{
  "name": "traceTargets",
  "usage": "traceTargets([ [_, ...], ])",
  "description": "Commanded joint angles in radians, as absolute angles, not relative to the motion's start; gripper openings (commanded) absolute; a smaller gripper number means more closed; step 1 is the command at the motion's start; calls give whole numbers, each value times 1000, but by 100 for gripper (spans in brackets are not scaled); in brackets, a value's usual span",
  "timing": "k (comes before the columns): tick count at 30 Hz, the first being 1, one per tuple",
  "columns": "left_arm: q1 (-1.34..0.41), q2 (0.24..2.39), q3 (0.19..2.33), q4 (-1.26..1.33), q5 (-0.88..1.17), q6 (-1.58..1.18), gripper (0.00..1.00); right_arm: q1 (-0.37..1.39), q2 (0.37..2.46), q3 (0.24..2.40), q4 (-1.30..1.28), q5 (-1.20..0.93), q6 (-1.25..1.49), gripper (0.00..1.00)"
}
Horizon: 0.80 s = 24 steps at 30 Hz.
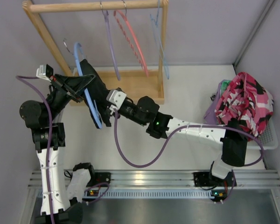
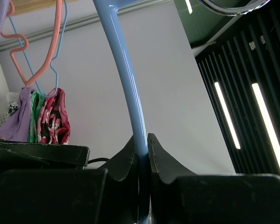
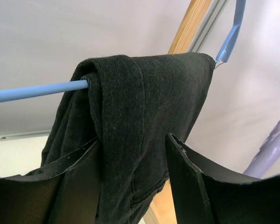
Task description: Remove the trousers from the hanger
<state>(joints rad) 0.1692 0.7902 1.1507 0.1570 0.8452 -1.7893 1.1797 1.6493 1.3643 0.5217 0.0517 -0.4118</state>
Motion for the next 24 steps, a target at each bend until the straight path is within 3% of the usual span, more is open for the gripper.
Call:
traceTargets([
  [1,161,772,1230,311,815,-1798,0,1164,1677,1437,552,55,-413,55],
  [9,160,773,1221,311,808,-1801,0,1164,1692,1428,561,6,-390,62],
  [12,160,773,1221,311,808,-1804,0,1164,1704,1443,560,12,-385,74],
  [15,158,773,1226,311,813,-1804,0,1154,1724,1469,554,25,-373,72],
  [18,158,773,1232,311,813,-1805,0,1137,1741,1508,526,6,-348,60],
  [19,156,773,1233,311,813,-1804,0,1134,1743,1517,499,-20,-342,43],
  [21,156,772,1233,311,816,-1804,0,1127,1741,1529,488,-35,-341,23],
  [22,156,770,1232,311,818,-1802,0,1127,1740,1529,488,-34,-339,9],
  [24,155,764,1232,295,818,-1793,0,1127,1724,1523,485,-15,-344,0],
])
